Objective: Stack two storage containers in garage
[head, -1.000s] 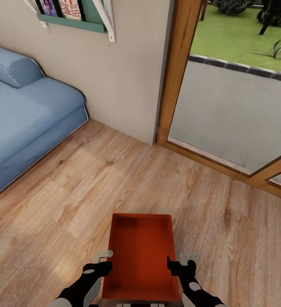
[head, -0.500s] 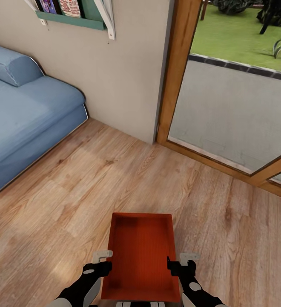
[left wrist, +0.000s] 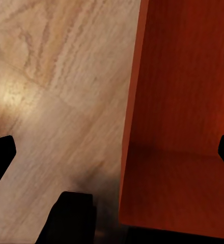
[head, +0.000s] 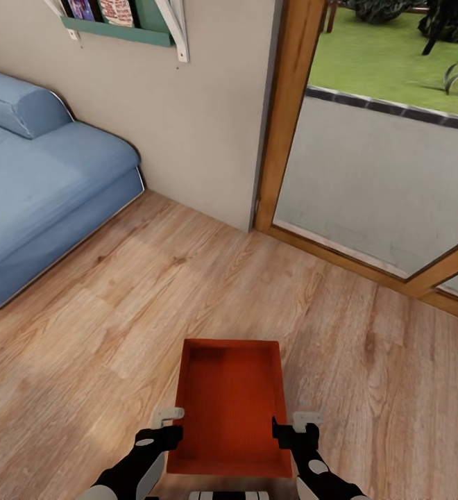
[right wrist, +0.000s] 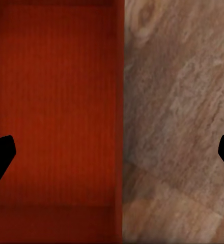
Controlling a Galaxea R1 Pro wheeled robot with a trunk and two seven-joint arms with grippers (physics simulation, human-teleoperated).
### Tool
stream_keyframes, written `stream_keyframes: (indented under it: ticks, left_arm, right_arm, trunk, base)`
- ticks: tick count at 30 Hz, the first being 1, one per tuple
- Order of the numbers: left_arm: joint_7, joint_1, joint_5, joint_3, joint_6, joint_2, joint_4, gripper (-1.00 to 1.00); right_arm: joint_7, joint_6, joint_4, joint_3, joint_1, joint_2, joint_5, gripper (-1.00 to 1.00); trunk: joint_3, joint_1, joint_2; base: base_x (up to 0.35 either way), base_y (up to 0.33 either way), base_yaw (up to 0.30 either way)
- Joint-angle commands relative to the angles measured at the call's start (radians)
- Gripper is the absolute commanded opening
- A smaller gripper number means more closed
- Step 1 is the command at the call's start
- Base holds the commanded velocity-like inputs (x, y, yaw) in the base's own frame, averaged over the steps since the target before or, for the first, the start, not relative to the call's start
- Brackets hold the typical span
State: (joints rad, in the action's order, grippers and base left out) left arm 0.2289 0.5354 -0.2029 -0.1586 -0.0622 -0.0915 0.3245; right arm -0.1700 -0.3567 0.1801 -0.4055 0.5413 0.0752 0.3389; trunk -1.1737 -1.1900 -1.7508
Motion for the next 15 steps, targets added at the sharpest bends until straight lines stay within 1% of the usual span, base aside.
stream_keyframes:
  ticks: [1, 9, 15]
  left_arm:
    - [0.007, 0.000, -0.009, -0.009, -0.005, 0.001, 0.002, 1.00]
    - [0.007, 0.000, -0.009, -0.009, -0.005, 0.001, 0.001, 1.00]
    - [0.007, 0.000, -0.009, -0.009, -0.005, 0.001, 0.001, 1.00]
  right_arm:
    - [-0.005, -0.005, -0.001, -0.009, 0.000, 0.000, 0.008, 1.00]
    - [-0.007, -0.007, -0.001, -0.010, 0.001, 0.001, 0.008, 1.00]
    - [-0.008, -0.007, -0.001, -0.009, 0.001, 0.001, 0.009, 1.00]
  trunk:
    - [0.000, 0.000, 0.000]
    - [0.000, 0.000, 0.000]
    - [0.001, 0.000, 0.000]
  base:
    - [-0.014, 0.000, 0.000]
    - [-0.003, 0.000, -0.003]
    - [0.000, 0.000, -0.150]
